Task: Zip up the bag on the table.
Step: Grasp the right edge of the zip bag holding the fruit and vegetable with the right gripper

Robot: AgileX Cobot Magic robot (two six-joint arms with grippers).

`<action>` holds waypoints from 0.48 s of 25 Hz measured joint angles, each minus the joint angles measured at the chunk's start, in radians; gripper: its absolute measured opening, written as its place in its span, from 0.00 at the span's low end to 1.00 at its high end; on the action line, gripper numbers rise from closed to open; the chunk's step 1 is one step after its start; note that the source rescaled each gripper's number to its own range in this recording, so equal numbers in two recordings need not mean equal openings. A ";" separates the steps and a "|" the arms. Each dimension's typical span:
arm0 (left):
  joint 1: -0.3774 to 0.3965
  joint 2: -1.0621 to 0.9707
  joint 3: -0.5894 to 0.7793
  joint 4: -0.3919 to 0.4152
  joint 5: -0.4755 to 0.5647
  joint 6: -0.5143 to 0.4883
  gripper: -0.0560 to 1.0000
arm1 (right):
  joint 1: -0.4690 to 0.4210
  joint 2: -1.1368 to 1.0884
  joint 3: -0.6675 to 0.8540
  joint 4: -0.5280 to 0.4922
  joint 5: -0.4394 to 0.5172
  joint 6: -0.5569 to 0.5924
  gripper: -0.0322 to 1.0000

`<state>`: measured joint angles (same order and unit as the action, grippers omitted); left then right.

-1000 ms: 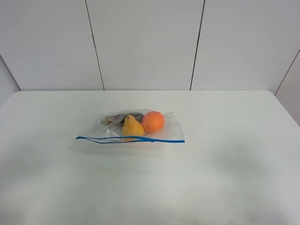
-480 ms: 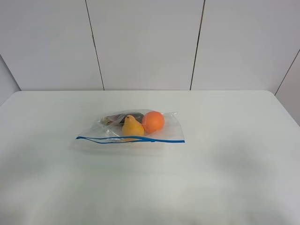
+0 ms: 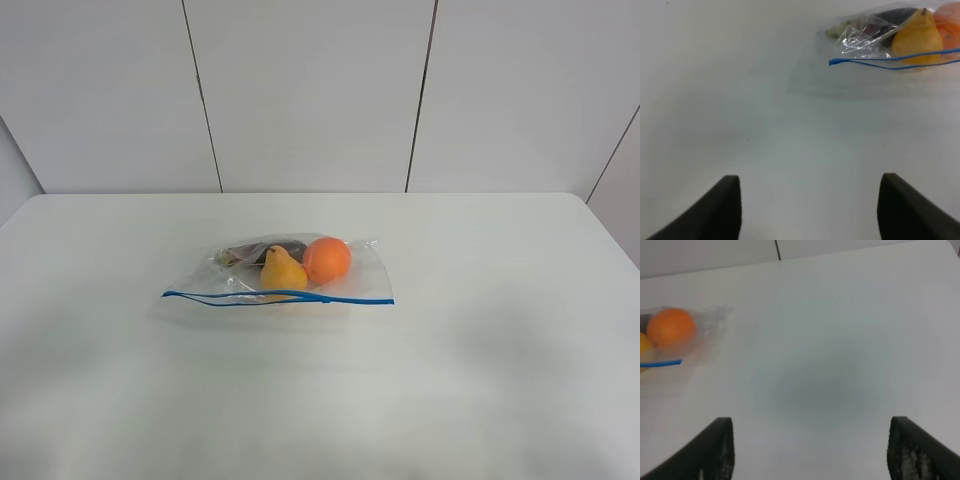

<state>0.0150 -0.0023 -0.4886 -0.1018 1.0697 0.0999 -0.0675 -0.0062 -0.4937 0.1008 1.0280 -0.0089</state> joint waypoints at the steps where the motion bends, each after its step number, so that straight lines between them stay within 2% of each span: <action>1: 0.000 0.000 0.000 0.000 0.000 0.000 1.00 | 0.000 0.000 0.000 0.000 0.000 0.000 1.00; 12: 0.000 0.000 0.000 0.000 0.000 0.001 1.00 | 0.000 0.000 0.000 0.000 0.000 0.000 1.00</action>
<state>0.0150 -0.0023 -0.4886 -0.1018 1.0697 0.1010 -0.0675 -0.0062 -0.4937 0.1008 1.0280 -0.0089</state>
